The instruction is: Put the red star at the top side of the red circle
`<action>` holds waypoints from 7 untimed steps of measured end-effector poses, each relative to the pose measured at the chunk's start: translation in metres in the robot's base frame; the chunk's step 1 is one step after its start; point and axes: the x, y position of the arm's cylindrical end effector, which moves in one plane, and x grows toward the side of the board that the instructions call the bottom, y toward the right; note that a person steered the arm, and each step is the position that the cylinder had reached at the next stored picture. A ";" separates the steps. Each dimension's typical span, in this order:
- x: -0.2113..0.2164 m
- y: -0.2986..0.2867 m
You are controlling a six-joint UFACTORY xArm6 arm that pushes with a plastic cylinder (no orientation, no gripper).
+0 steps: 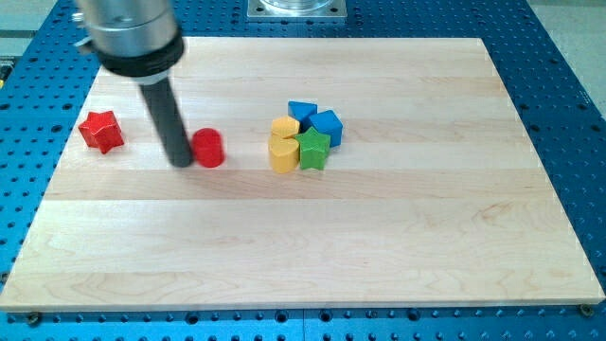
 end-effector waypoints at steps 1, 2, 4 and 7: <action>-0.002 0.055; 0.039 0.013; 0.116 -0.176; -0.042 -0.102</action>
